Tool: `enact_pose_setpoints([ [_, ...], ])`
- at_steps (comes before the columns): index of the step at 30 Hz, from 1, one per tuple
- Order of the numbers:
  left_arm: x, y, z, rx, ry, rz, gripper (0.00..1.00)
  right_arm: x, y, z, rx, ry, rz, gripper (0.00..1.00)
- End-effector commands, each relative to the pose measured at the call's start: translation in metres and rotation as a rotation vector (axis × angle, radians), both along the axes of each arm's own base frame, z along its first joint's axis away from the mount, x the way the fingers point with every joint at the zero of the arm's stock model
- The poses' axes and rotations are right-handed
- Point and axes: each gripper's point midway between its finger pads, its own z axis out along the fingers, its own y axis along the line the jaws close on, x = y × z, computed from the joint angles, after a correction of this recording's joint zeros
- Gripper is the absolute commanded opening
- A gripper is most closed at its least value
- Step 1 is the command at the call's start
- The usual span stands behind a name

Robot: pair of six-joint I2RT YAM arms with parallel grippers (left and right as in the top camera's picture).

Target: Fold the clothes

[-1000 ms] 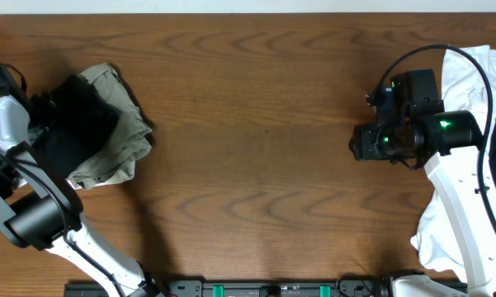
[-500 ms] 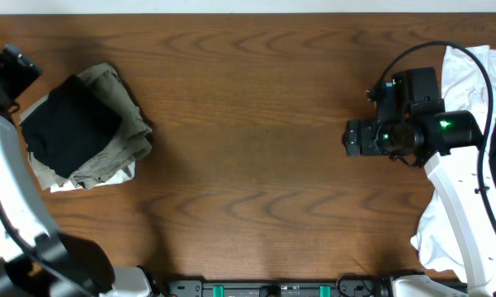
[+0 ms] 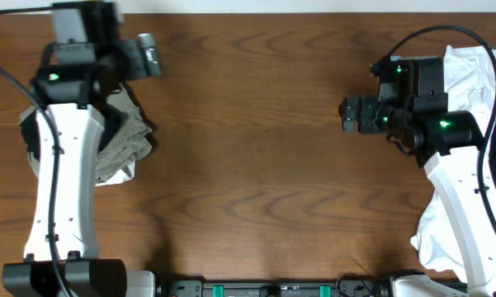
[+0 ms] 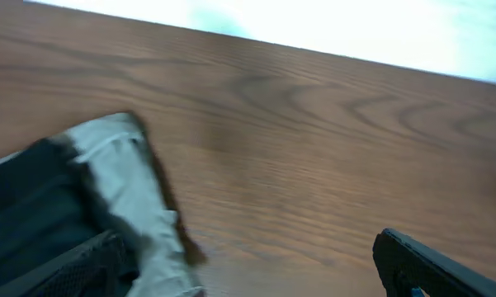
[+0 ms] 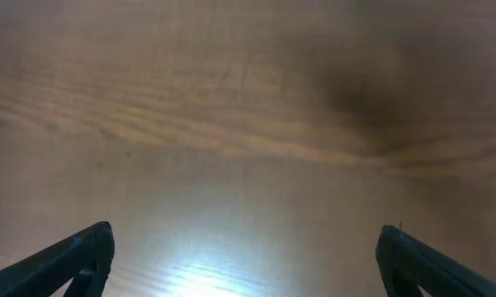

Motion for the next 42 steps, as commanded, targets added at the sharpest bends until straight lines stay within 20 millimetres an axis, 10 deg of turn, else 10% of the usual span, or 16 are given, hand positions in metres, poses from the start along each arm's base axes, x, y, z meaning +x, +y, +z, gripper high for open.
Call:
enact_pose_setpoints([
  [1,-0.006,-0.007,-0.001,0.017,0.023,-0.027,0.98,0.001,-0.01,0.001,-0.034,-0.009,-0.008,0.99],
  [17,-0.124,-0.022,-0.007,-0.013,-0.038,-0.067,0.98,-0.094,-0.026,0.041,-0.035,-0.22,-0.099,0.99],
  [34,-0.183,-0.023,-0.069,-0.02,-0.004,-0.066,0.98,-0.184,-0.059,-0.058,-0.06,-0.06,-0.267,0.99],
  [42,-0.183,-0.023,-0.073,-0.02,0.015,-0.065,0.98,-0.201,-0.063,-0.072,-0.089,0.029,-0.263,0.99],
])
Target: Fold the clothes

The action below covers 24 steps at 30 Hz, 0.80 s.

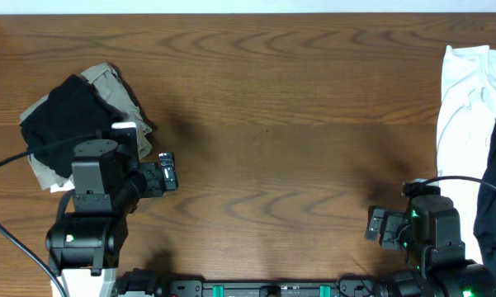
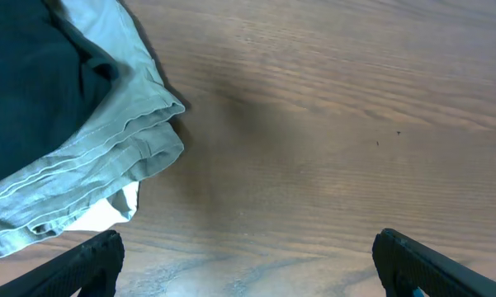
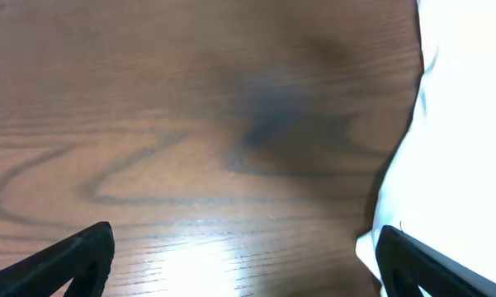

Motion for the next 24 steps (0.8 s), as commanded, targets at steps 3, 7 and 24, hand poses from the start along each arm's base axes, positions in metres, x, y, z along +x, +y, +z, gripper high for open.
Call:
enact_pose_setpoints([
  [3,0.0,-0.001,0.0,0.0,0.002,-0.001,0.98,0.0,-0.002,-0.001,-0.007,0.0,-0.019,0.99],
  [7,0.0,-0.001,0.0,0.0,0.002,-0.001,0.98,0.0,-0.002,-0.001,-0.006,-0.004,-0.019,0.99],
  [24,0.0,-0.001,0.0,0.0,0.002,-0.001,0.98,-0.017,-0.017,0.048,0.01,-0.438,-0.05,0.99],
])
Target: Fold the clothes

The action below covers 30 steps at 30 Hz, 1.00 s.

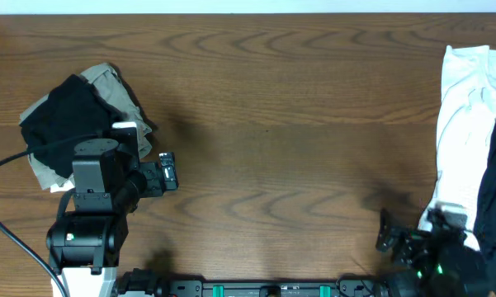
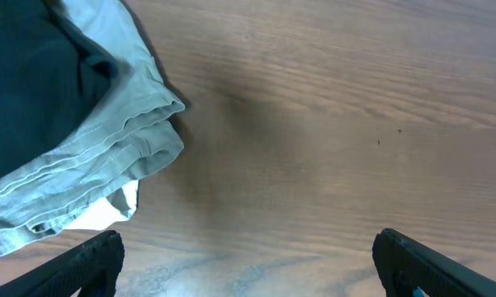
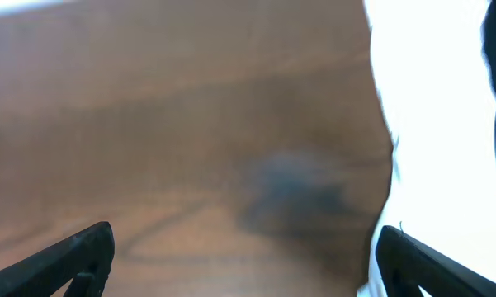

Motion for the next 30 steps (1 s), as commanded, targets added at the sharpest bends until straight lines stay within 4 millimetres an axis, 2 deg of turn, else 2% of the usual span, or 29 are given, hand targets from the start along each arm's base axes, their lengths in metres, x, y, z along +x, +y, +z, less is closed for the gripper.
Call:
enact_pose_setpoints([
  [1,0.0,-0.001,0.001,0.0,-0.003,-0.001,0.98,0.0,-0.008,-0.002,-0.048,-0.07,-0.023,0.99],
  [5,0.0,-0.001,0.001,-0.001,-0.003,-0.001,0.98,0.021,-0.01,-0.003,-0.083,-0.137,-0.029,0.99],
  [12,0.0,-0.001,0.001,0.0,-0.003,-0.001,0.98,0.079,-0.004,-0.002,-0.176,-0.391,0.01,0.99],
  [15,0.0,-0.001,0.001,0.0,-0.003,-0.001,0.98,0.095,0.0,-0.006,-0.188,-0.503,0.025,0.99],
  [18,0.0,-0.001,0.001,0.0,-0.003,-0.001,0.98,0.102,0.005,-0.013,-0.18,-0.557,0.044,0.99],
  [23,0.0,-0.001,0.001,0.0,-0.003,-0.001,0.98,0.101,0.012,-0.03,-0.191,-0.49,0.098,0.99],
  [27,0.0,-0.001,0.001,0.0,-0.003,-0.001,0.98,0.101,0.021,-0.031,-0.174,-0.494,0.15,0.99],
  [30,0.0,-0.001,0.001,-0.001,-0.003,-0.001,0.98,0.101,0.021,-0.031,-0.175,-0.493,0.149,0.99],
])
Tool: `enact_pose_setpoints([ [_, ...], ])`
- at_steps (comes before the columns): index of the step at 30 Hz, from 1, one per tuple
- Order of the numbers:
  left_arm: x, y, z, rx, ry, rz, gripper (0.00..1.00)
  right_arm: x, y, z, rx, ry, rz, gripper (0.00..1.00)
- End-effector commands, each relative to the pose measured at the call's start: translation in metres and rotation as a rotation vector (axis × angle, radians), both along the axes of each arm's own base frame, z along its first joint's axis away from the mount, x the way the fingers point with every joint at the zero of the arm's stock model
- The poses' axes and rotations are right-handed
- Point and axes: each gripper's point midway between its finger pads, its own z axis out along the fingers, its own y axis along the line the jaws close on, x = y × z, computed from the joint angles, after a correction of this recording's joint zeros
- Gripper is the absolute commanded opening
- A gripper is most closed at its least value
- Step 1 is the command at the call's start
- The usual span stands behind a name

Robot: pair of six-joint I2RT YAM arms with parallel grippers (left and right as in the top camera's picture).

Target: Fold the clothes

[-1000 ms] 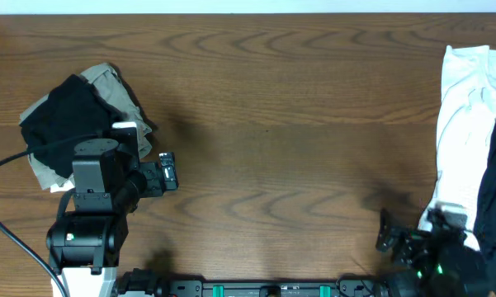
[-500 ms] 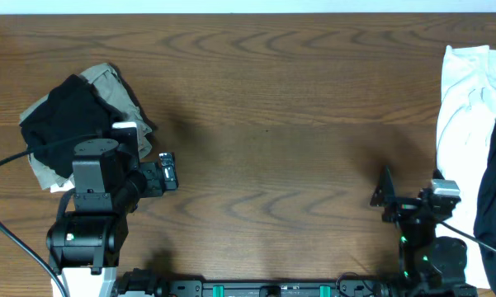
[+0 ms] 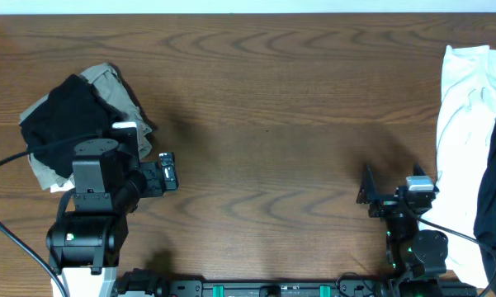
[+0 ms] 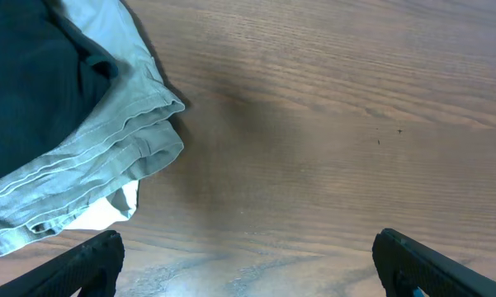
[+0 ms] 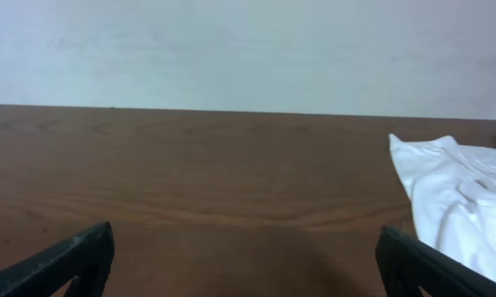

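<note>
A pile of folded clothes lies at the left: a black garment [image 3: 62,115] on top of grey-green shorts [image 3: 115,87], also seen as grey-green shorts [image 4: 107,157] in the left wrist view. A white garment [image 3: 462,124] and a dark blue one [image 3: 493,190] lie unfolded at the right edge; the white garment [image 5: 458,202] shows in the right wrist view. My left gripper [image 4: 248,268] is open just right of the pile, holding nothing. My right gripper [image 5: 246,260] is open near the front right, level over bare wood.
The brown wooden table [image 3: 264,107] stretches between the two piles. A pale wall [image 5: 231,49] stands beyond the table's far edge. The arm bases sit at the front edge, left base [image 3: 82,247] and right base [image 3: 417,247].
My right gripper has tilted up from facing the table beside the white garment to looking level across the table toward the wall. The left arm has not moved.
First both arms reached far out, the left by the folded pile, the right by the white garment, both open. Then both were drawn back near the front edge. The left has stayed there; the right sank lower, then turned level.
</note>
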Motion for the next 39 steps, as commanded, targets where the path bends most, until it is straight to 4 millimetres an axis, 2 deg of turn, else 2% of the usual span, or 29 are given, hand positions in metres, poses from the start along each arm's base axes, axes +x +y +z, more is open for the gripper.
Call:
enact_pose_setpoints([
  [1,0.0,-0.001,0.001,0.0,-0.003,-0.001,0.98,0.0,0.003,-0.001,-0.019,0.001,0.024,0.99],
  [28,-0.001,0.0,0.001,0.0,-0.004,-0.001,0.98,0.0,0.003,-0.001,-0.019,0.001,0.023,0.99],
  [39,-0.014,0.0,0.02,-0.002,-0.097,-0.001,0.98,0.0,0.003,-0.001,-0.019,0.001,0.024,0.99],
])
